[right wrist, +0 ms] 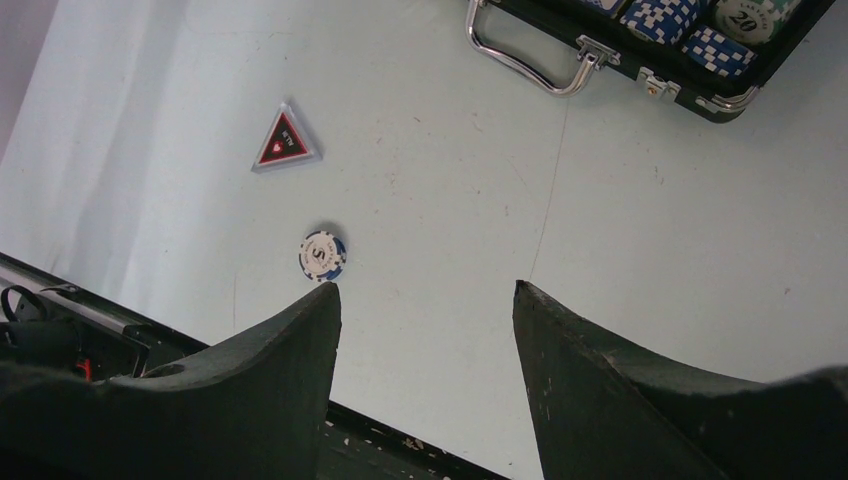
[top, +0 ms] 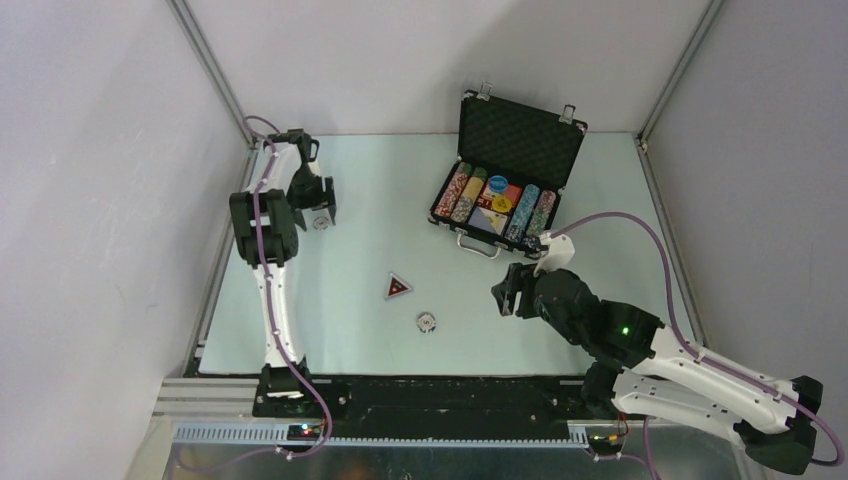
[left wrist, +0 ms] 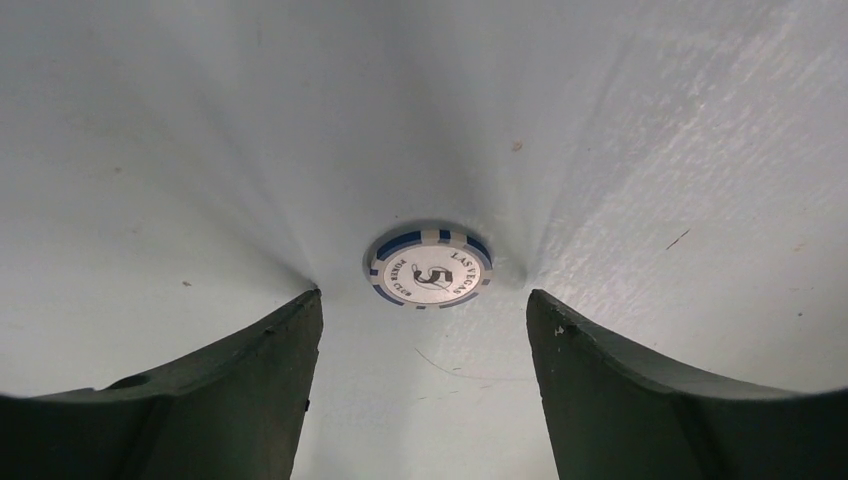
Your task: Pack up texas hold em set
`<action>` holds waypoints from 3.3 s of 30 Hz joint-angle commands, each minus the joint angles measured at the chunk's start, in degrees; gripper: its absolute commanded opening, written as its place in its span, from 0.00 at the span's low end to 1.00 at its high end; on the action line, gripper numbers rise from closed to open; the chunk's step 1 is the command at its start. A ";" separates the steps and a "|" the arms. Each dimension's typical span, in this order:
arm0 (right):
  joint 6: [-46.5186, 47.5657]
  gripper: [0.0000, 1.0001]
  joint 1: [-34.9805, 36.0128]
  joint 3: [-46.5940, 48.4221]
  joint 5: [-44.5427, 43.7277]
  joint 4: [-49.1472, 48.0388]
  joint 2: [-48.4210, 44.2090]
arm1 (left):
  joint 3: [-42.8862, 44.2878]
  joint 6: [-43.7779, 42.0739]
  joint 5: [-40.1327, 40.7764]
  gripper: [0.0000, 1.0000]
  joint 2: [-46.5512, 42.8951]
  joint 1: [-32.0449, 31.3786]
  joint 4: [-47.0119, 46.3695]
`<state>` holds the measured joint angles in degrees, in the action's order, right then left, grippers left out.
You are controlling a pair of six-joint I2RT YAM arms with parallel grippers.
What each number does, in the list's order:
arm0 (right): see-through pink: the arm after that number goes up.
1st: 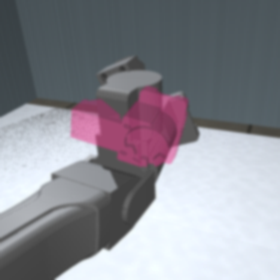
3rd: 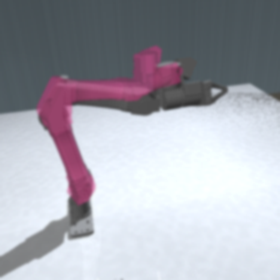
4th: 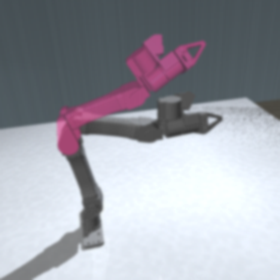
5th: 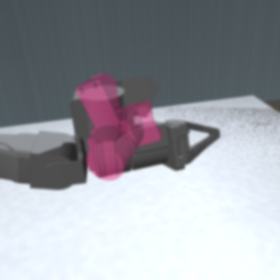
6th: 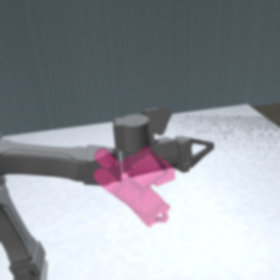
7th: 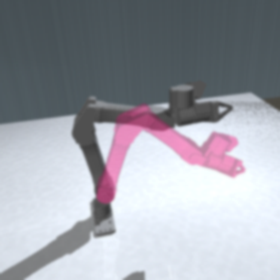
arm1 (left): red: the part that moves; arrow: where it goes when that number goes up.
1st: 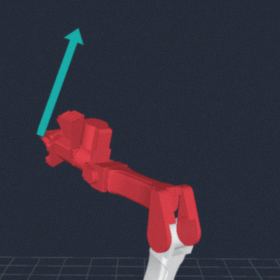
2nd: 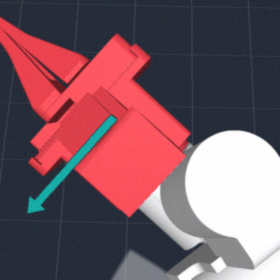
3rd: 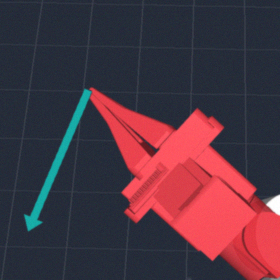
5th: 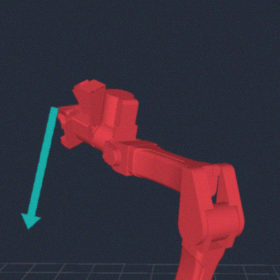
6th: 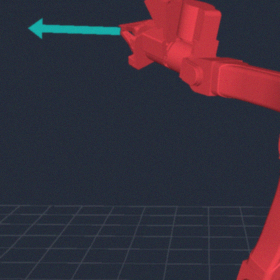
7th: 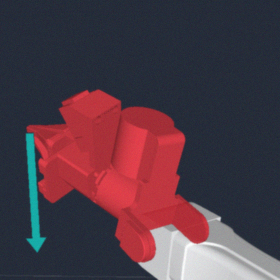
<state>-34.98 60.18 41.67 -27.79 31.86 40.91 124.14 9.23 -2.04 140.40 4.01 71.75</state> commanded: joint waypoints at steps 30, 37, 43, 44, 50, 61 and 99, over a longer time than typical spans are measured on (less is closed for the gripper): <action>0.70 0.69 -2.11 -0.31 0.61 0.20 -0.71 | 6.79 -7.27 6.66 0.77 6.10 -1.15 1.93; 0.64 0.69 -2.73 -0.88 1.42 0.09 -1.09 | 7.67 -7.47 6.51 0.75 6.37 -1.19 1.26; 0.61 0.69 -3.03 -1.20 1.60 0.04 -1.38 | 7.62 -7.59 6.20 0.74 6.23 -1.05 1.08; 0.61 0.69 -3.09 -1.30 1.73 -0.04 -1.47 | 7.57 -7.53 6.23 0.69 6.10 -1.07 1.04; 0.62 0.69 -3.38 -1.63 1.92 -0.28 -1.53 | 7.40 -7.75 6.43 0.56 6.14 -1.10 0.91; 0.47 0.69 -3.51 -1.65 2.66 -0.40 -1.51 | 6.11 -7.60 6.66 0.51 5.31 -1.28 0.92; 1.23 0.70 -4.81 -2.12 3.82 -0.14 -1.85 | 6.91 -7.98 -2.77 0.52 1.53 -3.17 0.99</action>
<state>-34.28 55.64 39.53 -23.94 32.69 39.57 130.15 1.50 -2.31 144.11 4.25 74.87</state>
